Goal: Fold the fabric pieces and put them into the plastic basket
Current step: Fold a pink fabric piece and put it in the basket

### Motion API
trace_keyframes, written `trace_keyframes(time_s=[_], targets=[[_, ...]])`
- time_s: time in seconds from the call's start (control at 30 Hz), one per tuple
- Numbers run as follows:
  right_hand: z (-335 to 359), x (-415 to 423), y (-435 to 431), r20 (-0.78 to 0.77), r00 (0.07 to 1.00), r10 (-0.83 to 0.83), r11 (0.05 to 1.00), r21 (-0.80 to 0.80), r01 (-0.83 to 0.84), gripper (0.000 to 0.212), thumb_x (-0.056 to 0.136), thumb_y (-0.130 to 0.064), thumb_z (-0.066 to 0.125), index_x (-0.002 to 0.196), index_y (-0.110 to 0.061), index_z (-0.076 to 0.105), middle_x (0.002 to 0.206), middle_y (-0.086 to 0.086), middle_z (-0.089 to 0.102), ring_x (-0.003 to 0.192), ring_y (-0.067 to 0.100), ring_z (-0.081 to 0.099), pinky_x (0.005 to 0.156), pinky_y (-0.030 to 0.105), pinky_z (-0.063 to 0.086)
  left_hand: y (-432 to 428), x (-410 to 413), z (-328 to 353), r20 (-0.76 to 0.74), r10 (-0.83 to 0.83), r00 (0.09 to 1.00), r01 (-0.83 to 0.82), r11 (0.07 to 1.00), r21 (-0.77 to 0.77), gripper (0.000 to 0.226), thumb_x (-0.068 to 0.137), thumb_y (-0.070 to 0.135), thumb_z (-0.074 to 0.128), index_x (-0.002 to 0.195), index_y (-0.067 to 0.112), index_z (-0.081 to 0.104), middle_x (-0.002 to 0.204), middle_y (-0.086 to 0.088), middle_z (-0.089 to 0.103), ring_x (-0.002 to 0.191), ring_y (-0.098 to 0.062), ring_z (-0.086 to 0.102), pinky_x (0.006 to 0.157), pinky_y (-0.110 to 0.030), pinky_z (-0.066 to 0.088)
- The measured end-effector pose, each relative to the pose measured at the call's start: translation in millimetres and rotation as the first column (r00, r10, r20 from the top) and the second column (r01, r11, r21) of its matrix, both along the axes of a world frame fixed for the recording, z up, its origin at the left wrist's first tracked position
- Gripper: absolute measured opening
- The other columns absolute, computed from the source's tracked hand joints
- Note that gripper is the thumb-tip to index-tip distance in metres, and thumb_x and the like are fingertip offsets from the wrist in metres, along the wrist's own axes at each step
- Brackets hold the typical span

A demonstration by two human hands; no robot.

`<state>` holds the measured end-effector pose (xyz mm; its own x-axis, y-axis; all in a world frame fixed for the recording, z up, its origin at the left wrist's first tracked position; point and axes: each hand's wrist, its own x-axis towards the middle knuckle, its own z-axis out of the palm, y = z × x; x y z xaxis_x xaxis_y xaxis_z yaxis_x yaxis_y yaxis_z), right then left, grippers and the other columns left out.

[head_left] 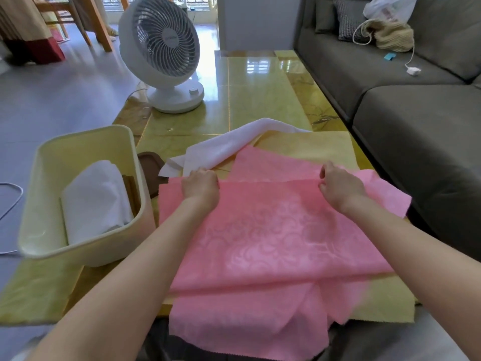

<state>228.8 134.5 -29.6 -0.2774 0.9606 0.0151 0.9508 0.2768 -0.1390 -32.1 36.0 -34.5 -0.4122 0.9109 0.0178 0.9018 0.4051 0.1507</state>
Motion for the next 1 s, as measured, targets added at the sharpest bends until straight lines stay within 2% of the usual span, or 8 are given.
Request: trace_keyframes(time_s=[0.13,0.27,0.6,0.73,0.87,1.0], targets=[[-10.5,-5.7,14.3,0.056,0.998,0.009,1.0,0.016,-0.01,0.022,0.093,-0.007,0.042,0.115,-0.007,0.046,0.112,0.015,0.061,0.101,0.035,0.061,0.079,0.038,0.047,12.0,-0.2,-8.9,-0.008,0.006,1.0,-0.006,1.0,-0.011,0.03,0.093,0.012,0.042,0.112,0.012,0.065,0.118,-0.011,0.055,0.11,-0.031,0.052,0.089,-0.036,0.041],[-18.3,-5.9,29.4,0.065,0.998,-0.008,1.0,0.015,0.007,0.023,0.092,-0.004,0.042,0.114,-0.008,0.046,0.114,0.014,0.061,0.1,0.034,0.062,0.079,0.038,0.048,20.7,-5.9,-14.9,0.044,0.025,0.999,-0.024,0.999,-0.021,0.029,0.094,0.012,0.042,0.112,0.01,0.065,0.117,-0.011,0.053,0.11,-0.031,0.051,0.085,-0.037,0.043],[-29.5,-10.4,41.6,0.085,0.996,-0.025,1.0,0.004,0.025,0.022,0.091,-0.006,0.044,0.112,-0.008,0.047,0.113,0.014,0.061,0.1,0.035,0.062,0.077,0.037,0.047,33.7,-12.1,-26.8,0.103,0.042,0.994,-0.038,0.998,-0.042,0.027,0.094,0.013,0.041,0.108,0.008,0.063,0.117,-0.011,0.051,0.103,-0.031,0.055,0.078,-0.037,0.045],[-22.5,-12.1,30.8,0.056,0.998,-0.015,1.0,0.003,0.015,0.031,0.09,-0.002,0.043,0.121,-0.006,0.044,0.122,0.016,0.051,0.1,0.037,0.06,0.077,0.039,0.046,32.6,-8.7,-25.2,0.137,0.043,0.99,-0.046,0.999,0.017,0.027,0.093,0.008,0.04,0.111,0.008,0.06,0.118,-0.01,0.052,0.098,-0.032,0.057,0.074,-0.036,0.044],[-12.3,-29.5,-8.4,-0.14,0.981,0.136,0.991,0.006,-0.136,0.045,0.091,-0.008,0.05,0.134,-0.005,0.036,0.132,0.016,0.038,0.106,0.036,0.055,0.084,0.041,0.046,21.4,7.9,-13.8,0.216,-0.036,0.976,0.006,0.991,0.136,0.035,0.089,0.001,0.043,0.121,0.01,0.053,0.124,-0.008,0.048,0.102,-0.033,0.057,0.079,-0.041,0.047],[-20.3,-50.2,-82.9,-0.301,0.868,0.395,0.912,0.012,-0.411,0.047,0.087,-0.01,0.057,0.132,-0.004,0.043,0.131,0.015,0.045,0.118,0.03,0.049,0.101,0.037,0.04,-14.8,42.4,-12.8,0.224,-0.199,0.954,0.153,0.966,0.21,0.029,0.089,0.005,0.047,0.116,0.011,0.055,0.116,-0.011,0.05,0.099,-0.034,0.055,0.079,-0.038,0.042]])
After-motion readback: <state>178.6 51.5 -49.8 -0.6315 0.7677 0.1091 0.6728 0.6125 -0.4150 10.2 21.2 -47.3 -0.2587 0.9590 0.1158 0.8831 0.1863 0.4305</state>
